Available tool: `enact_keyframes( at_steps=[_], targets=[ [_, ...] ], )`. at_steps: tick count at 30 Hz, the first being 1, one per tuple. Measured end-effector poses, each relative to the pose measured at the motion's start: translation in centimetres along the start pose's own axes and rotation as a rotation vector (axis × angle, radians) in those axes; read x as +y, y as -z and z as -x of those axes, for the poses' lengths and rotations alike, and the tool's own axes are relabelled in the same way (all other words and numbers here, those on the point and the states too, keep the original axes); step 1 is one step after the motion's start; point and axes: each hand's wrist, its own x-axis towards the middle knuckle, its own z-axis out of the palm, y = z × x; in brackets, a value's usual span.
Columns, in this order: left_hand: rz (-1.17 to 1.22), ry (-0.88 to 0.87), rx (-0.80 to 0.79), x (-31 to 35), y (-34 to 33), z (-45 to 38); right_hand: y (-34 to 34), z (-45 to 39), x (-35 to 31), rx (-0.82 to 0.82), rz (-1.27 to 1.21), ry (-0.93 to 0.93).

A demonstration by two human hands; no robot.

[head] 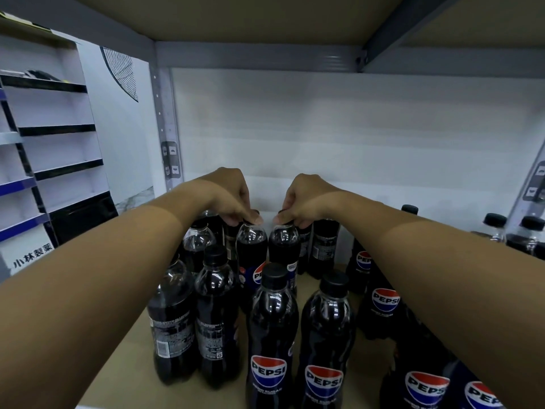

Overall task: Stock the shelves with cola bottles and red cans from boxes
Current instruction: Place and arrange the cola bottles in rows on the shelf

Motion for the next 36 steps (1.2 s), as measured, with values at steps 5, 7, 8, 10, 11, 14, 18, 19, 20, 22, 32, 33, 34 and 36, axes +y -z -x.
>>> enact_keyframes(
  at_steps=[5,7,8,10,11,14,18,19,20,22,32,33,34,36],
  targets=[
    [-0.036,-0.062,-0.057,-0.3,0.1,0.1,0.5,0.5,0.2,-0.060,-0.027,0.038],
    [-0.090,-0.097,-0.044,-0.6,0.3,0.2,0.5,0.7,0.4,-0.074,-0.063,0.046],
    [-0.096,-0.106,-0.042,-0.6,0.3,0.3,0.5,0.9,0.5,-0.075,-0.070,0.050],
    [-0.075,-0.104,-0.042,-0.7,0.2,0.3,0.3,1.0,0.3,-0.071,-0.052,0.059],
    [-0.053,-0.093,-0.043,-0.7,0.1,0.4,0.2,1.0,0.2,-0.067,-0.022,0.059],
    [-0.028,-0.054,-0.021,-0.2,-0.4,0.4,-0.1,0.7,0.1,-0.049,0.080,0.045],
    [-0.027,0.021,-0.027,0.3,-1.1,0.2,-0.5,0.6,0.0,-0.018,0.081,0.026],
    [-0.038,0.024,-0.035,0.4,-1.2,0.2,-0.6,0.6,0.0,-0.016,0.092,0.024],
    [-0.048,0.022,-0.039,0.5,-1.2,0.1,-0.6,0.5,-0.1,-0.017,0.109,0.023],
    [-0.056,0.017,-0.039,0.7,-1.2,0.1,-0.5,0.5,-0.1,-0.024,0.142,0.027],
    [-0.063,-0.021,-0.039,2.4,-2.5,-0.1,1.1,2.5,1.2,-0.029,0.168,0.004],
    [-0.062,-0.031,-0.033,2.8,-2.7,-0.1,1.3,2.7,1.5,-0.024,0.174,0.002],
    [-0.069,-0.044,-0.025,3.2,-2.9,-0.1,1.5,3.0,1.8,-0.017,0.177,0.000],
    [-0.089,-0.071,-0.012,3.8,-3.4,-0.1,1.9,3.4,2.5,-0.010,0.168,-0.012]
  ],
)
